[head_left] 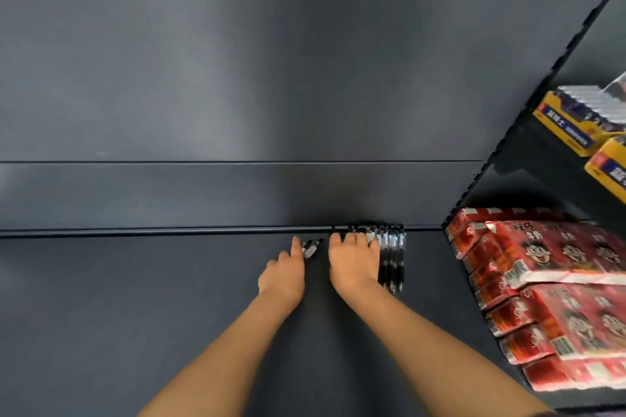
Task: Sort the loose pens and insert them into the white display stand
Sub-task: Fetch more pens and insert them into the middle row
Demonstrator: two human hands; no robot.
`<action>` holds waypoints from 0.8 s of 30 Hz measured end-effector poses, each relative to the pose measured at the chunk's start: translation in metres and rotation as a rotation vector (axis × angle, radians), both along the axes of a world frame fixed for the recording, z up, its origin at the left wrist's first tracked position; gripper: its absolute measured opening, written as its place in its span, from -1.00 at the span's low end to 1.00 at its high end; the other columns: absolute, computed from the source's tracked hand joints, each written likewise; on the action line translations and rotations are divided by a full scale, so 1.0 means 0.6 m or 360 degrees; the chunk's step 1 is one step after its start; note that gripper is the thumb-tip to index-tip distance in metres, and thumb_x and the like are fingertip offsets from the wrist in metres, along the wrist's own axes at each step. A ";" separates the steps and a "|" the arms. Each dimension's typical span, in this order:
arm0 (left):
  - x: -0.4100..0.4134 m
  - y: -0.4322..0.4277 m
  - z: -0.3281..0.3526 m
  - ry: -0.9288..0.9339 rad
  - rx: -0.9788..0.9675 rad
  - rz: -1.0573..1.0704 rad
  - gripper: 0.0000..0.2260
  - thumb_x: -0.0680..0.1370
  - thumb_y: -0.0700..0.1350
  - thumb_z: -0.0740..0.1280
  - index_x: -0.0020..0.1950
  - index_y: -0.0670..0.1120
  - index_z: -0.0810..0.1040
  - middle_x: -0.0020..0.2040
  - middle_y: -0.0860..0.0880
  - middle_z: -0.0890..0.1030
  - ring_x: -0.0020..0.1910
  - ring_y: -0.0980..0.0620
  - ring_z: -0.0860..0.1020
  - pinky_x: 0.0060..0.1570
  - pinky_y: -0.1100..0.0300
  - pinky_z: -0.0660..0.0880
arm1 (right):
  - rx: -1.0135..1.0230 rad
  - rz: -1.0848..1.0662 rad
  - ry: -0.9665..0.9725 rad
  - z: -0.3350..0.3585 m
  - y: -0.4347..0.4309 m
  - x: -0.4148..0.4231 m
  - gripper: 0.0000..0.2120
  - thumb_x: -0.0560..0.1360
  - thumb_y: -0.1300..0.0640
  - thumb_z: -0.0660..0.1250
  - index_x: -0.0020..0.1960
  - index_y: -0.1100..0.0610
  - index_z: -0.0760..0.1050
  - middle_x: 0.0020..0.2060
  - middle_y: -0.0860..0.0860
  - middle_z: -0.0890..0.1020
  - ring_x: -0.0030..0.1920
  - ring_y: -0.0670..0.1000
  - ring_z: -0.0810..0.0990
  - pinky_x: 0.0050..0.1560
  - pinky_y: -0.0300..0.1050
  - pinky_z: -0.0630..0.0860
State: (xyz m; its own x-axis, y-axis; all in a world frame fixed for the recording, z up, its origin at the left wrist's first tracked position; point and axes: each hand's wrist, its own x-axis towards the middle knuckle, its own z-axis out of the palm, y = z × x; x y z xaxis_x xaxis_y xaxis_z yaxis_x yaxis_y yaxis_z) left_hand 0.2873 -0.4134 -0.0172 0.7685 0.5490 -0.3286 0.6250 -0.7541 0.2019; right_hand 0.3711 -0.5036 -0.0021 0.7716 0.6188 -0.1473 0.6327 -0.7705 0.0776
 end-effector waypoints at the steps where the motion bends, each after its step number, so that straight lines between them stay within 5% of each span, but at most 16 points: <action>1: 0.001 -0.002 0.003 -0.0007 -0.0030 0.0021 -0.43 0.55 -0.28 0.13 0.52 -0.12 -0.01 0.33 -0.17 0.38 0.26 -0.20 0.41 0.16 -0.01 0.41 | -0.0004 0.0010 0.0026 -0.001 -0.001 -0.002 -0.50 0.41 0.18 0.37 0.31 0.13 0.31 0.19 0.13 0.52 0.26 0.16 0.41 0.24 0.12 0.25; 5: -0.003 -0.003 0.006 -0.0148 -0.0159 0.0154 -0.75 0.58 -0.25 0.10 0.25 -0.17 0.32 0.21 -0.17 0.50 0.17 -0.19 0.47 0.00 0.01 0.43 | 0.0058 0.0085 0.0050 -0.010 0.001 -0.008 -0.59 0.38 0.20 0.39 0.19 0.13 0.38 0.06 0.07 0.59 0.11 0.11 0.55 0.22 0.11 0.22; 9: -0.016 0.001 0.008 -0.0349 -0.0451 0.0418 -0.82 0.61 -0.17 0.10 0.18 -0.19 0.32 0.11 -0.21 0.54 0.10 -0.23 0.51 -0.04 0.03 0.42 | 0.0156 0.0102 0.0006 0.002 0.004 -0.005 -0.88 0.42 0.27 0.26 -0.09 0.09 0.38 -0.17 0.02 0.67 -0.12 0.09 0.62 0.11 0.03 0.23; 13: -0.023 -0.001 0.013 -0.0715 -0.0942 0.0673 -0.93 0.61 -0.20 0.12 0.08 -0.15 0.28 -0.09 -0.19 0.49 -0.22 -0.13 0.51 -0.16 0.08 0.48 | 0.0395 -0.0061 0.0122 0.017 0.007 0.002 -0.95 0.53 0.15 0.21 -0.07 0.07 0.45 -0.12 0.04 0.68 -0.05 0.12 0.63 0.12 0.01 0.28; 16: -0.035 -0.001 0.028 -0.1020 -0.1207 0.0759 -0.93 0.60 -0.21 0.16 -0.02 -0.11 0.26 -0.28 -0.07 0.40 -0.44 0.02 0.36 -0.45 0.20 0.33 | 0.0780 -0.0190 0.0465 0.035 0.016 0.001 -0.84 0.56 0.01 0.20 -0.05 0.09 0.47 -0.11 0.06 0.68 -0.01 0.15 0.61 0.01 -0.03 0.43; 22: -0.094 0.017 0.082 -0.1538 -0.1419 0.0886 -0.85 0.59 -0.24 0.23 -0.19 -0.14 0.43 -0.42 -0.07 0.38 -0.54 0.08 0.32 -0.56 0.23 0.29 | 0.1309 -0.0012 0.1052 0.084 0.087 -0.060 -0.86 0.49 0.05 0.36 -0.13 0.13 0.56 -0.28 0.00 0.56 -0.09 0.12 0.59 0.00 0.08 0.57; 24: -0.132 0.039 0.102 -0.1682 -0.1453 0.1002 -0.84 0.59 -0.23 0.23 -0.19 -0.16 0.48 -0.40 -0.08 0.44 -0.48 0.04 0.37 -0.52 0.21 0.35 | 0.1426 0.0056 0.1176 0.101 0.119 -0.098 -0.91 0.47 0.09 0.39 -0.13 0.09 0.52 -0.31 -0.07 0.55 -0.14 0.04 0.57 -0.03 -0.02 0.55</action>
